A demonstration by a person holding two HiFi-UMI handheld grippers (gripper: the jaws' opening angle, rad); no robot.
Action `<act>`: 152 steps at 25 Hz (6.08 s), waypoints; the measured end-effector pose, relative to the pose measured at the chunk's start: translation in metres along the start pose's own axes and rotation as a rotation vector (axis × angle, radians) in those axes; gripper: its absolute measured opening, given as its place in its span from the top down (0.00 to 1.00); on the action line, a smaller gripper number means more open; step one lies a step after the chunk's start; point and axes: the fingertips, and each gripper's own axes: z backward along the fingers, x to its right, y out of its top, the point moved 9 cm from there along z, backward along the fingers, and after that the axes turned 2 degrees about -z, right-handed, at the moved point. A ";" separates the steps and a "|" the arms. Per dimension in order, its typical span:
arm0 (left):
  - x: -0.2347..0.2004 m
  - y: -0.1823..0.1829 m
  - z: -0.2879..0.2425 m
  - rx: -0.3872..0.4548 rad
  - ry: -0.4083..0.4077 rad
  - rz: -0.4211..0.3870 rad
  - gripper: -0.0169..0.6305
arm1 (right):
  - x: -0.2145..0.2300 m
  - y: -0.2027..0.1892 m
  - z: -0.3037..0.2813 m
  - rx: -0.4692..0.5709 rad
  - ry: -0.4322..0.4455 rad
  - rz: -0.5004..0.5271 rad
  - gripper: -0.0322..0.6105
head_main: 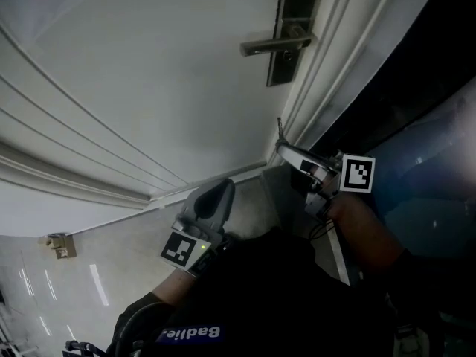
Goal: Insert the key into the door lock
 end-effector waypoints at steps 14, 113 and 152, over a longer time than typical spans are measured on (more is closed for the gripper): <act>0.029 0.009 -0.077 -0.011 0.025 -0.050 0.94 | 0.013 0.066 0.012 -0.087 0.109 -0.119 0.93; 0.003 0.028 -0.160 0.106 0.188 -0.010 0.94 | 0.039 0.181 -0.024 -0.217 0.049 -0.414 0.93; -0.002 0.029 -0.162 0.100 0.145 0.010 0.94 | 0.036 0.198 -0.039 -0.166 -0.003 -0.426 0.92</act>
